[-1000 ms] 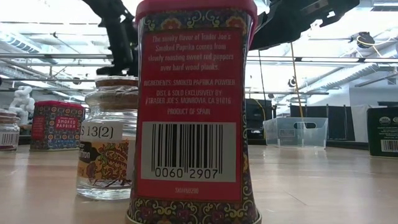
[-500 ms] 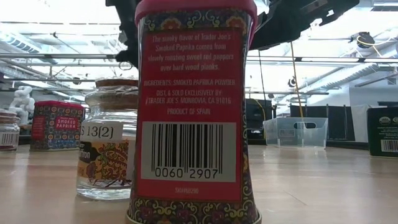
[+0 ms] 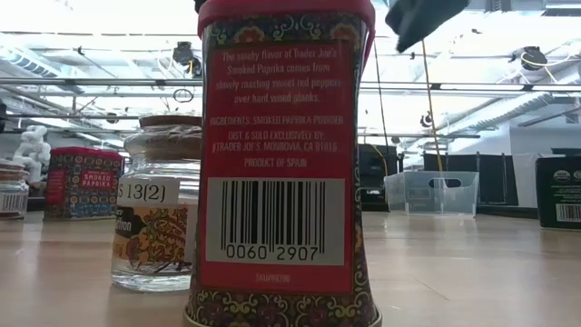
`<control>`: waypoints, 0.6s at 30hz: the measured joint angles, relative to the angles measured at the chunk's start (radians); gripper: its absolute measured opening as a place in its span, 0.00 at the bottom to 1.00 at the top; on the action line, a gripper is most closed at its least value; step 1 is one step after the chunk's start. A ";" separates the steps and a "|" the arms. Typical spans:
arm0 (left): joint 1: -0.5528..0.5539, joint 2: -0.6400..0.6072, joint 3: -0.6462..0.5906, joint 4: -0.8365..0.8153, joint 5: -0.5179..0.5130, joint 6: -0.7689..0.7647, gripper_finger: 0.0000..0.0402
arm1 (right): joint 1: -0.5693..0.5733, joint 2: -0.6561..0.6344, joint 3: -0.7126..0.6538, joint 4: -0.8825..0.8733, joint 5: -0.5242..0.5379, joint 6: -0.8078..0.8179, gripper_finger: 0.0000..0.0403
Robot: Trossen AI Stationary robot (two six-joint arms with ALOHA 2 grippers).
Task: Sort spices by type
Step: Put the black seasoning can into the transparent bin
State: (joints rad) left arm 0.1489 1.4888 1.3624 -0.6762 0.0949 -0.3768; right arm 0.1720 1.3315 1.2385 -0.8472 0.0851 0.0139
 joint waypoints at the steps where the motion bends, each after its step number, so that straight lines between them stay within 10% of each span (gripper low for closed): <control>1: -0.015 0.005 0.000 0.025 0.007 0.014 0.37 | 0.002 0.000 0.020 -0.058 -0.004 0.019 0.00; 18: -0.195 0.260 0.003 0.276 0.078 0.157 0.37 | 0.072 -0.107 -0.074 -0.139 0.001 0.212 0.00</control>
State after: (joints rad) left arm -0.0463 1.7485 1.3650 -0.4006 0.1730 -0.2194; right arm 0.2443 1.2243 1.1645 -0.9864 0.0862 0.2264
